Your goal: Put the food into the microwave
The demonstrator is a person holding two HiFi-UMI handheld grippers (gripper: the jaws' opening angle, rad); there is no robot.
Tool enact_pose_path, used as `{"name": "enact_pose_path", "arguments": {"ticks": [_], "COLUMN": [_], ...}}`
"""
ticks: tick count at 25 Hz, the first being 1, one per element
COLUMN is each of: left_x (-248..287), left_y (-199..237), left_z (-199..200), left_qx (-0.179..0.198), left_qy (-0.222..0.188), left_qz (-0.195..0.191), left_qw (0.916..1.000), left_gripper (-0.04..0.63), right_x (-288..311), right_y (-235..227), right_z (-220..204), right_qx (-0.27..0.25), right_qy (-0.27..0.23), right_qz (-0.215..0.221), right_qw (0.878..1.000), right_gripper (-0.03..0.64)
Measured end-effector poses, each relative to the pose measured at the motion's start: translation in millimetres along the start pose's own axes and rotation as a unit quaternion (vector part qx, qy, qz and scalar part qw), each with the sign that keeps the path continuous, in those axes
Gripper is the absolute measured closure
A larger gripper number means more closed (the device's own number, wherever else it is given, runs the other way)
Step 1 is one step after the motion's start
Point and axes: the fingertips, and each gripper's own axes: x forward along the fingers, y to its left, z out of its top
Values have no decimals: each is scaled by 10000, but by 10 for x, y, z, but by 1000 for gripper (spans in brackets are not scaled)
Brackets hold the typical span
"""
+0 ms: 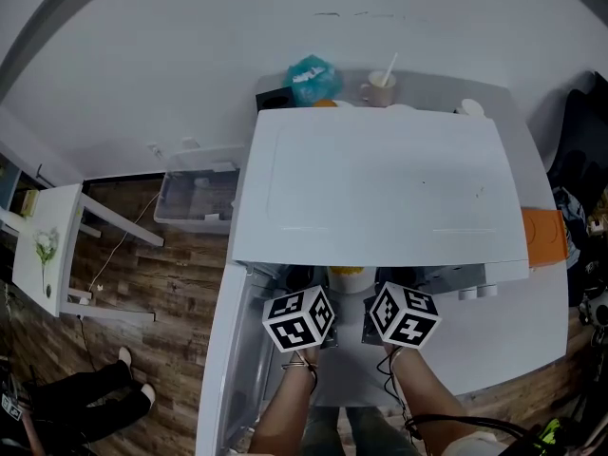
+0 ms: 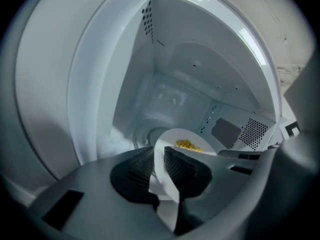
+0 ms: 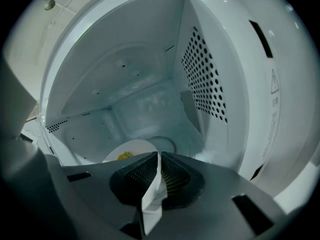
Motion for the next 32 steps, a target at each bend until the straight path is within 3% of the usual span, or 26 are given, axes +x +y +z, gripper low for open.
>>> {"name": "enact_pose_path", "arguments": {"ticks": [10,32], "left_x": [97,105], "left_y": [40,33], "left_z": [-21,-55], "left_qx": [-280,-117], "left_qy": [-37,-141], "left_qz": [52,166], "left_qw": [9996,9997], "left_gripper": [531,531], "right_x": [115,140], "right_y": [-11,-41], "right_z": [34,23], "right_qx": [12,22], "right_qy": [-73,-168], "right_qz": [-98,-74], "right_qw": [9999,9998], "right_gripper": [581,581]}}
